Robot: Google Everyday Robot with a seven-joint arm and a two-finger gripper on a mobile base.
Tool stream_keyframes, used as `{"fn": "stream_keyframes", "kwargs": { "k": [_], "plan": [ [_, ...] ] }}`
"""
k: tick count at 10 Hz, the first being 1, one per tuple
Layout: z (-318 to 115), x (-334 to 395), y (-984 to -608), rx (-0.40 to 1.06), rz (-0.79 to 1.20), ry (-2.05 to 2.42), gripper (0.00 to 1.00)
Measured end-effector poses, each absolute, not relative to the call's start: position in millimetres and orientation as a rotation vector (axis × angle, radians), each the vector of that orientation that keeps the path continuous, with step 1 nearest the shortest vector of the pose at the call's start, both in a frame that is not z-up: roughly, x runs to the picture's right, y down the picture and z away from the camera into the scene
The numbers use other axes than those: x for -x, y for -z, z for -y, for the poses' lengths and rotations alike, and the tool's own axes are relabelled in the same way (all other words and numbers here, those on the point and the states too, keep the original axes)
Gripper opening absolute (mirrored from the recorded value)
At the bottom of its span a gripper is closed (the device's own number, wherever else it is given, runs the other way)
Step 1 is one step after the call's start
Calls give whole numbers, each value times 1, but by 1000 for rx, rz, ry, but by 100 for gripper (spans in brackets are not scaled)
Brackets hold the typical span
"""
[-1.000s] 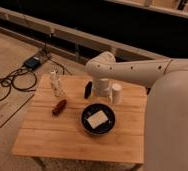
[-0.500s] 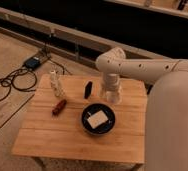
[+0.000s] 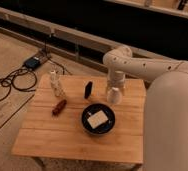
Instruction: Place the ceramic cup over the eraser
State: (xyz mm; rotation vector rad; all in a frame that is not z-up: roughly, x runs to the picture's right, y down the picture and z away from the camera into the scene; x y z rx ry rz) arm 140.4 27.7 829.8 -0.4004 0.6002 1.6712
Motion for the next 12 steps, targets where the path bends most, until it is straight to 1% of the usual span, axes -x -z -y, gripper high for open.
{"fn": "stream_keyframes", "kwargs": {
  "k": [6, 11, 12],
  "plan": [
    [-20, -155, -865, 439, -544, -1663, 65],
    [-2, -159, -887, 445, -490, -1661, 65],
    [2, -158, -889, 444, -483, -1657, 63]
  ]
}}
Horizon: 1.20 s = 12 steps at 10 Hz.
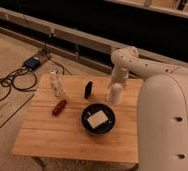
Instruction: Place the ceramic cup over the eraser
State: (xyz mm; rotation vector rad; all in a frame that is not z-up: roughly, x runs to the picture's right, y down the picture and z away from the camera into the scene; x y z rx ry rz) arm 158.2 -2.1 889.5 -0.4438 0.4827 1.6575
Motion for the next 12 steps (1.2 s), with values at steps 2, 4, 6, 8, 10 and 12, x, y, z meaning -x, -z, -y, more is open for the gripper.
{"fn": "stream_keyframes", "kwargs": {
  "k": [2, 4, 6, 8, 10, 12],
  "plan": [
    [2, -155, -892, 456, -487, -1645, 44],
    [-5, -153, -893, 478, -515, -1634, 26],
    [-14, -153, -893, 502, -560, -1621, 5],
    [-14, -152, -892, 506, -583, -1613, 0],
    [-4, -149, -886, 498, -588, -1604, 0],
    [14, -142, -872, 477, -579, -1588, 0]
  ]
}}
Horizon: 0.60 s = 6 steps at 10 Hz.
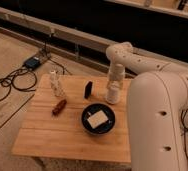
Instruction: Place the ceramic cup over the eraser
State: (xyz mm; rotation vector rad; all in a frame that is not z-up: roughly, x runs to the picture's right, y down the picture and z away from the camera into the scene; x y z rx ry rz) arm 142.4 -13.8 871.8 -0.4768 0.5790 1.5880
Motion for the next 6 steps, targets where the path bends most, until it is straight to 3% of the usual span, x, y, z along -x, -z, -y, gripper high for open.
{"fn": "stream_keyframes", "kwargs": {
  "k": [6],
  "plan": [
    [71, -83, -814, 414, -514, -1470, 0]
  ]
}}
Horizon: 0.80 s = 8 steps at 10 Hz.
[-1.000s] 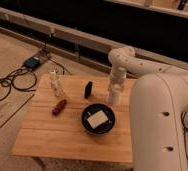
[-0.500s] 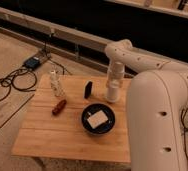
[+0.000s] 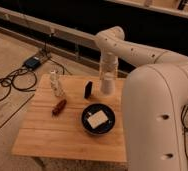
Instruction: Place the ceramic cup over the eraser
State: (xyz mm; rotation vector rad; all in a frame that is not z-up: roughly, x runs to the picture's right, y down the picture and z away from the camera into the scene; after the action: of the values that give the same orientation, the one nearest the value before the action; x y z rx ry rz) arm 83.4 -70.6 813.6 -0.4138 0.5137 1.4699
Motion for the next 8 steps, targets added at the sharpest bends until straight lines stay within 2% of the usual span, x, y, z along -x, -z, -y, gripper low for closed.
{"fn": "stream_keyframes", "kwargs": {
  "k": [4, 8],
  "plan": [
    [108, -41, -773, 347, -456, -1372, 0],
    [116, -11, -762, 360, -394, -1349, 0]
  ]
}}
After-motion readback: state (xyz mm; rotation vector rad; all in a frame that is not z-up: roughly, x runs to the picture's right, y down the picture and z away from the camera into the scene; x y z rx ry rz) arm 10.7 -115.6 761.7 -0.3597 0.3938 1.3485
